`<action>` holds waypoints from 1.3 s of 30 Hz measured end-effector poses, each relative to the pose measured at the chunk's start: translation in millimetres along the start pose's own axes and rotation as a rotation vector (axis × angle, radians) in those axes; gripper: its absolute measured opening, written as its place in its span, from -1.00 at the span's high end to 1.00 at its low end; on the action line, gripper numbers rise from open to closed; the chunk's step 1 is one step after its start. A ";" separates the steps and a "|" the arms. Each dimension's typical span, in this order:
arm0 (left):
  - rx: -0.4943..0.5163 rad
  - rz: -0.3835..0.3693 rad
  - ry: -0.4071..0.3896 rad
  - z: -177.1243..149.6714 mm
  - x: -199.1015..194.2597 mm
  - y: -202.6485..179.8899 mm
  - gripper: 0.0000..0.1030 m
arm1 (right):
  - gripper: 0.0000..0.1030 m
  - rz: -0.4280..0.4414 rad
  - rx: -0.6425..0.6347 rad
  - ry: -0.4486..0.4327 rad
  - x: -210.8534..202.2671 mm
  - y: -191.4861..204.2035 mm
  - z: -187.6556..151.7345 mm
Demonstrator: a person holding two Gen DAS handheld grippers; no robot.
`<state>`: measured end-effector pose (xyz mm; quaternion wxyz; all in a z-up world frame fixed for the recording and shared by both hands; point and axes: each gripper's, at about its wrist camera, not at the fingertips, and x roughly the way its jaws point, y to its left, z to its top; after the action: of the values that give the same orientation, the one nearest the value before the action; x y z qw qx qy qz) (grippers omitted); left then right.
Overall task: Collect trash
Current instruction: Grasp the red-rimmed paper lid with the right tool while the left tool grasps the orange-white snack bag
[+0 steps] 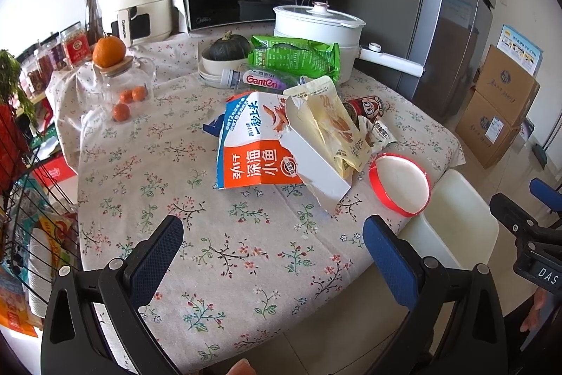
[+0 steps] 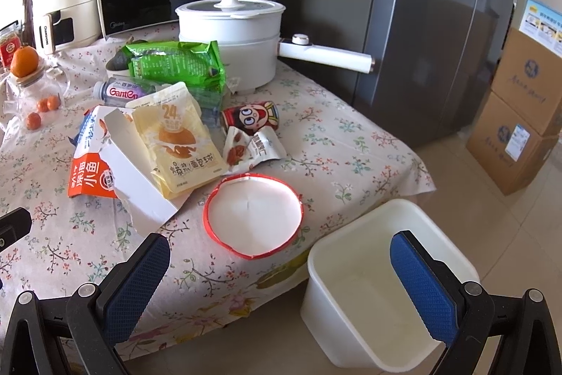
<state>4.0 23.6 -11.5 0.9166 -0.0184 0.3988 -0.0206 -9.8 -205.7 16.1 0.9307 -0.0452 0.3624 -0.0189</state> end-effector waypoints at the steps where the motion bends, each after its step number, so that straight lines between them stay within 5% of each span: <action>1: -0.004 -0.006 0.009 1.5 1.7 2.2 -1.00 | -1.00 0.000 -0.005 0.004 -0.1 0.3 0.9; 7: -0.027 -0.018 0.072 12.0 21.5 15.5 -1.00 | -1.00 0.050 -0.011 0.059 5.9 -5.4 16.9; 17: -0.056 -0.050 0.206 35.5 80.5 43.9 -0.97 | -0.99 0.195 -0.014 0.310 75.9 -20.3 48.9; 24: -0.019 -0.075 0.201 39.9 108.5 58.7 -0.84 | -0.67 0.223 0.047 0.449 139.7 -33.6 33.1; 29: 0.225 0.042 0.166 23.1 127.2 32.3 -0.84 | -0.58 0.234 0.091 0.512 165.7 -39.9 24.8; 35: 0.313 0.151 0.109 16.0 149.1 17.5 -0.81 | -0.37 0.250 0.206 0.575 193.1 -50.2 15.0; 39: 0.380 0.229 0.072 16.0 158.3 7.7 -0.55 | -0.19 0.249 0.233 0.582 200.3 -52.7 13.9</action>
<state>123.8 23.3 -116.6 0.8851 0.2009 0.4196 0.0080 147.1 -270.8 -103.3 0.7822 0.1134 0.6113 0.0414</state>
